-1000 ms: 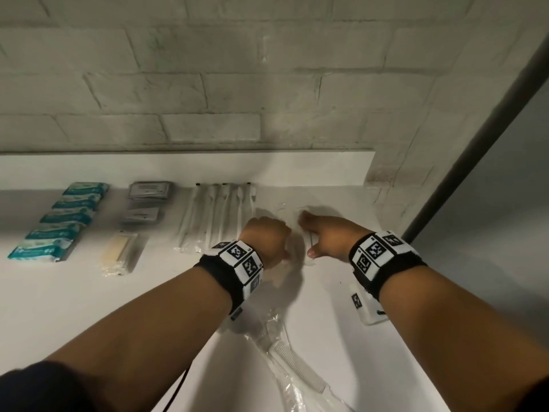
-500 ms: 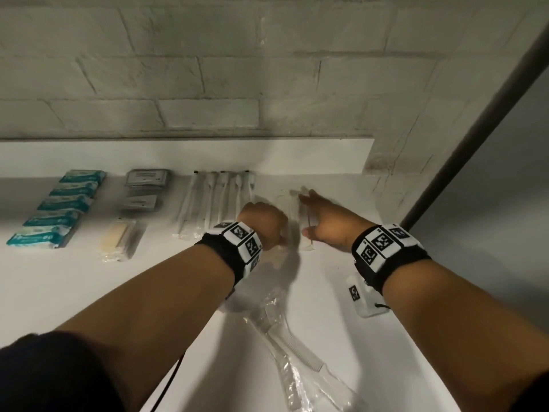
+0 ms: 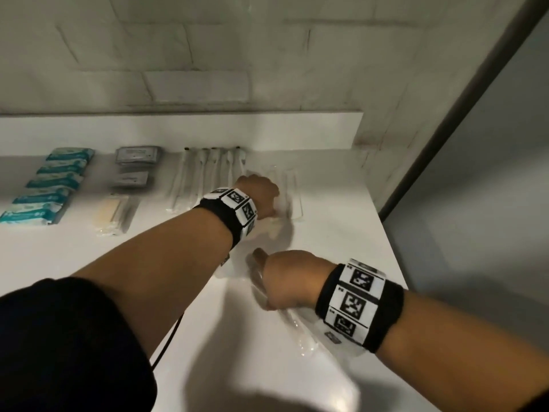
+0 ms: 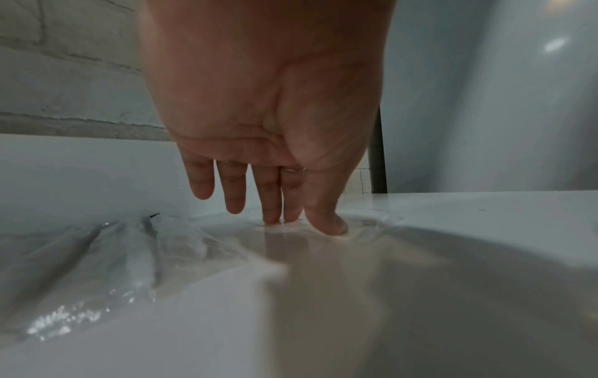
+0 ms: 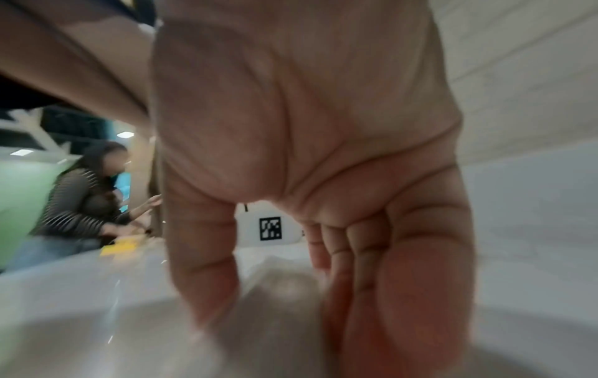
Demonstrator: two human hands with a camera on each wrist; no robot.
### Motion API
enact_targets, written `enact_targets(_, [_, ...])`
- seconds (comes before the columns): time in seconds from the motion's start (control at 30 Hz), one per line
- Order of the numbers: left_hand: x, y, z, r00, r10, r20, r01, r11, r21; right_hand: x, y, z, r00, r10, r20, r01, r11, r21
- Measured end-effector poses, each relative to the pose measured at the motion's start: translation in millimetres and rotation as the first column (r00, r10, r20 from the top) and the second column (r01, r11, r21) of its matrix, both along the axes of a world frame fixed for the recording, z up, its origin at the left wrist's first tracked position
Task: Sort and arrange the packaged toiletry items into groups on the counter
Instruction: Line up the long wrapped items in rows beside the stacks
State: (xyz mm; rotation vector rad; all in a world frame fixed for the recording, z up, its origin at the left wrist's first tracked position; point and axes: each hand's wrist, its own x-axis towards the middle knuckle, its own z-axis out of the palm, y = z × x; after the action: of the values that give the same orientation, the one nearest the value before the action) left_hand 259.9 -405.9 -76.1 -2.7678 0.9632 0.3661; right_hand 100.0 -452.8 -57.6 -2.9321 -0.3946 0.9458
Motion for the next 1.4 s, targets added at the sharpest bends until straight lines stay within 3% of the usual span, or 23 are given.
enact_targets(0.07, [-0.8,0.8,-2.1,1.000,0.013,0.000,-0.013,1.000,-0.018,5.5,-10.1,3.2,0.998,-0.035,-0.055,0.038,0.997,0.066])
enact_targets(0.13, [-1.4,1.2,-3.3,1.000,0.015,-0.002,-0.015,1.000,-0.022,14.5,-31.8,8.5,0.969,-0.209,-0.134,0.233,0.952,0.200])
enact_targets(0.23, [-0.8,1.4,-4.4,1.000,0.006,0.009,-0.006,1.000,-0.029,34.0,-74.6,14.2,0.847,-0.494,-0.197,0.529,0.748,0.401])
enact_targets(0.3, [0.9,2.5,-4.8,1.000,0.005,0.013,-0.005,0.999,-0.036,46.3,-99.3,18.0,0.790,-0.607,-0.081,0.560,0.662,0.498])
enact_targets(0.37, [2.3,4.0,-5.5,1.000,0.001,0.015,0.000,0.999,-0.046,51.4,-117.2,20.4,0.784,-0.602,0.154,0.488,0.750,0.447])
enact_targets(0.43, [3.9,4.8,-5.0,0.999,-0.018,0.029,0.021,0.996,-0.083,47.3,-126.4,19.8,0.799,-0.539,0.266,0.442,0.827,0.347])
enact_targets(0.53, [3.4,-0.7,-3.4,0.993,-0.074,0.096,0.090,0.981,-0.169,36.5,-124.3,8.3,0.921,-0.342,0.190,0.312,0.935,0.171])
enact_targets(0.6, [0.2,-9.6,-2.9,0.986,-0.129,0.105,0.145,0.976,-0.160,36.9,-121.6,-0.7,0.956,-0.260,0.133,0.250,0.965,0.082])
enact_targets(0.8, [-2.7,-31.8,-7.8,0.996,-0.086,0.007,0.086,0.995,-0.041,69.4,-137.1,-3.3,0.939,-0.308,0.154,0.307,0.951,0.029])
enact_targets(1.03, [-3.0,-34.9,-10.2,0.999,-0.005,-0.034,0.002,0.995,-0.095,114.0,-137.9,-9.1,0.942,-0.311,0.126,0.306,0.950,0.059])
enact_targets(1.2, [-3.7,-36.3,-4.2,0.998,0.026,-0.052,-0.032,0.992,-0.124,131.1,-140.6,-19.8,0.969,-0.211,0.126,0.216,0.976,-0.027])
enact_targets(1.27, [-5.0,-37.6,-0.9,0.998,0.026,-0.064,-0.032,0.993,-0.110,130.7,-143.3,-19.0,0.945,-0.265,0.193,0.257,0.964,0.067])
enact_targets(1.4, [-3.8,-36.2,-0.1,0.998,0.023,-0.056,-0.029,0.994,-0.105,102.9,-119.6,3.9,0.820,-0.363,0.443,0.335,0.931,0.143])
